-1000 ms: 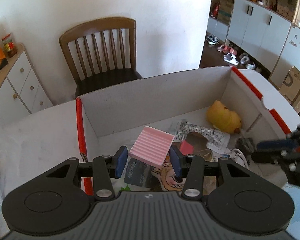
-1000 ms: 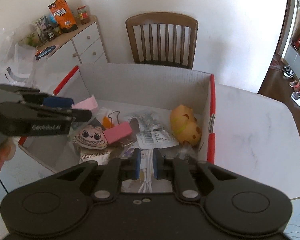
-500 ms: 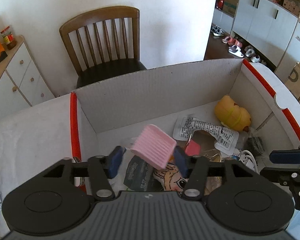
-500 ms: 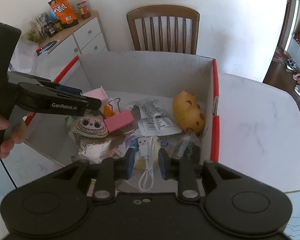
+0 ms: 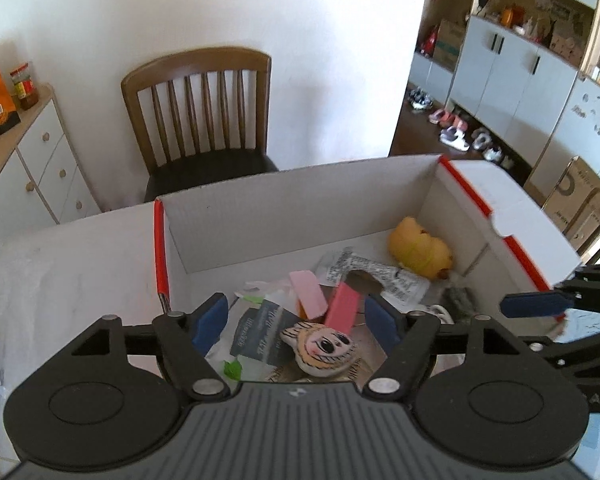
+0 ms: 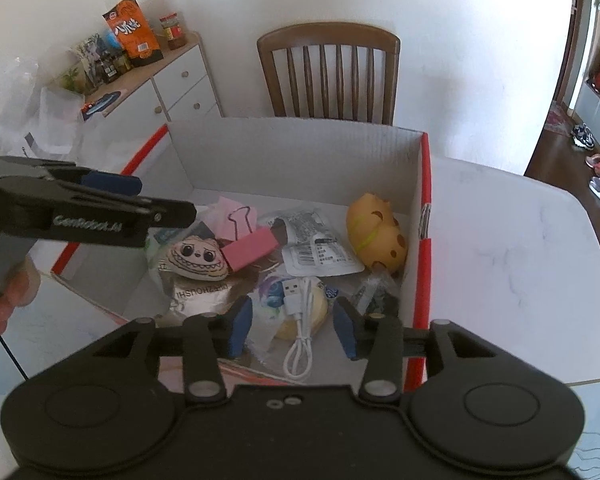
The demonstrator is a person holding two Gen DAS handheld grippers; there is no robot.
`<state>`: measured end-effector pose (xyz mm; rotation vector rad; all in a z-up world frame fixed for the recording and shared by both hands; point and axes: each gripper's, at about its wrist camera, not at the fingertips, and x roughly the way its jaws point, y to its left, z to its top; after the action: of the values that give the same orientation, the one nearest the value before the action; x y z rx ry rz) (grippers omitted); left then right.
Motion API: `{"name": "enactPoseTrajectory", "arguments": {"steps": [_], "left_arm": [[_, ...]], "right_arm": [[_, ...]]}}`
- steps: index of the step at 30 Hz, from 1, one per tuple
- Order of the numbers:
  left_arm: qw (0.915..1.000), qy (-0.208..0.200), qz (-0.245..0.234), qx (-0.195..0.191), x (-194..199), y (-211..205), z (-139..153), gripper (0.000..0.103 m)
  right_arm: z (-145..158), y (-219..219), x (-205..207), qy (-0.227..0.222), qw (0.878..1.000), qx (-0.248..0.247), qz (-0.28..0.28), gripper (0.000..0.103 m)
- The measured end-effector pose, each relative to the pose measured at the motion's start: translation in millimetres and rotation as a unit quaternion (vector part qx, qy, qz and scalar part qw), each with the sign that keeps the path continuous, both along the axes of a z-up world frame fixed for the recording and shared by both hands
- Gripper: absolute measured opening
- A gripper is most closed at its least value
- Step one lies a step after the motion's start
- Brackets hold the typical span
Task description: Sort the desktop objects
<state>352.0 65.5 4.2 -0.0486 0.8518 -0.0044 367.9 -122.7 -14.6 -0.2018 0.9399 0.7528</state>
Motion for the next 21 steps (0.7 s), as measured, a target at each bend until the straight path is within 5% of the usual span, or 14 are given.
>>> {"name": "enactPoseTrajectory", "arguments": {"steps": [17,21], "left_arm": [[0.9990,-0.033,0.020,-0.023,-63,-11,30,0.076],[0.9988,-0.036,0.023,-0.025,-74,-13,30,0.087]], "right_arm": [[27,-14,-25,-0.024,0.999,0.033,0.020,0.065],[30,-17,-31,-0.033,0.999,0.036,0.023,0.069]]}}
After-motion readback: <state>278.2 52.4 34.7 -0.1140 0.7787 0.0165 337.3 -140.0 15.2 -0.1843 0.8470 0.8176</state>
